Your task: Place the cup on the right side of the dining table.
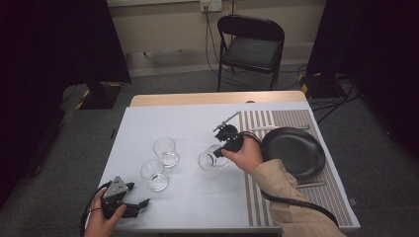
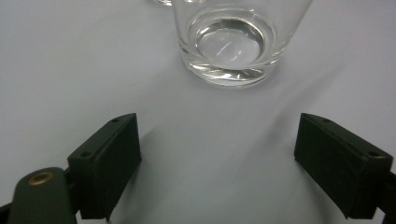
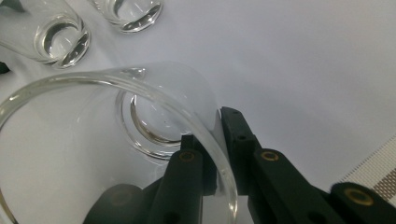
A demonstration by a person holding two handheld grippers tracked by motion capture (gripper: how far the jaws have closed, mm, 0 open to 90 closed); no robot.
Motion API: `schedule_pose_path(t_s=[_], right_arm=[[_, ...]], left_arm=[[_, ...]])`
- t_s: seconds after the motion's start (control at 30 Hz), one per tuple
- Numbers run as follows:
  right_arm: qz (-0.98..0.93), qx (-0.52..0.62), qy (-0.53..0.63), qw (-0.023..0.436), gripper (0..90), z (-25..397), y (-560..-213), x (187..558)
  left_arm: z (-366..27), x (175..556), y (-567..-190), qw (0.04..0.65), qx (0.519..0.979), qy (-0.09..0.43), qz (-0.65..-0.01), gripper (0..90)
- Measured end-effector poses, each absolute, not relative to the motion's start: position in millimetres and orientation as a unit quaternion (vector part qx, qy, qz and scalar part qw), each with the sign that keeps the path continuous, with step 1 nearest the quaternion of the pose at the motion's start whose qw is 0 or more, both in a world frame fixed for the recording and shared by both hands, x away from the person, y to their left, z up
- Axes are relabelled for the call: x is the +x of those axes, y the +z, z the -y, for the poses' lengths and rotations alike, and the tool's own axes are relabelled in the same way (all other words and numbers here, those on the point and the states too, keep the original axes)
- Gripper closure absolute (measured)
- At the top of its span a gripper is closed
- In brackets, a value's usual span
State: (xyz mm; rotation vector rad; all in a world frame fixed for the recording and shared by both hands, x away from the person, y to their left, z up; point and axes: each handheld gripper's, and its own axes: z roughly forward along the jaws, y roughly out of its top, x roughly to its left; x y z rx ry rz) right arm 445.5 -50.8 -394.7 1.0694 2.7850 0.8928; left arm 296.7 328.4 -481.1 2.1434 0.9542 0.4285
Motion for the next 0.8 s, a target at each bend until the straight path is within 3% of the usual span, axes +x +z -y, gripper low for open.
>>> schedule_pose_path(t_s=[0.8], right_arm=[[-0.883,0.373,0.286,0.023,85.0,76,-390,454]], left_arm=[[-328,297,-481,0.369,0.835,0.167,-0.372,13.6]])
